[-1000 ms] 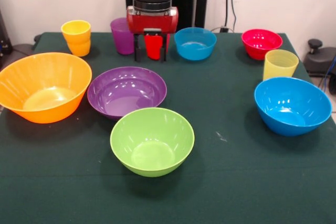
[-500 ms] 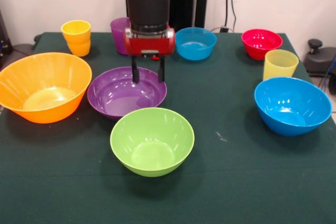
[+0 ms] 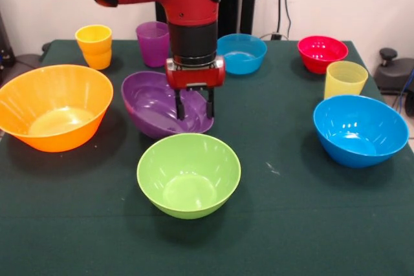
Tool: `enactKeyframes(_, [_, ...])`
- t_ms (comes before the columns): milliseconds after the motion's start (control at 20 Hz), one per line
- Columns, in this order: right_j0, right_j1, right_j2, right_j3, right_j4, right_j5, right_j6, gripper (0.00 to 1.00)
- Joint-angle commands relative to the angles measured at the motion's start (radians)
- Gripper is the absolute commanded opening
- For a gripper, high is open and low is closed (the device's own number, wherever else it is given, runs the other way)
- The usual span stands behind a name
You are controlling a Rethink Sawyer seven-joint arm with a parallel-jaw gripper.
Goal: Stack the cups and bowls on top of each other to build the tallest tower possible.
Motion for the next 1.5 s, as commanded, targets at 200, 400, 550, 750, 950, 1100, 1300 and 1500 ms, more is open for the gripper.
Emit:
enactKeyframes(200, [0.022, 0.022, 0.052, -0.055, -0.084, -0.014, -0.098, 1.00])
enactKeyframes(400, [0.032, 0.004, 0.056, -0.051, -0.070, 0.002, -0.094, 1.00])
enactKeyframes(550, [0.035, -0.003, 0.056, -0.048, -0.067, 0.007, -0.093, 1.00])
enactKeyframes(750, [0.034, -0.011, 0.055, -0.042, -0.068, 0.006, -0.094, 1.00])
enactKeyframes(950, [0.041, -0.019, 0.053, -0.037, -0.068, 0.006, -0.090, 1.00])
enactKeyframes(1100, [0.044, -0.036, 0.045, -0.012, -0.070, -0.004, -0.078, 1.00])
enactKeyframes(1300, [0.034, -0.096, 0.053, 0.044, -0.047, 0.017, -0.081, 1.00])
enactKeyframes(1500, [0.009, -0.159, 0.087, 0.096, -0.006, 0.065, -0.109, 1.00])
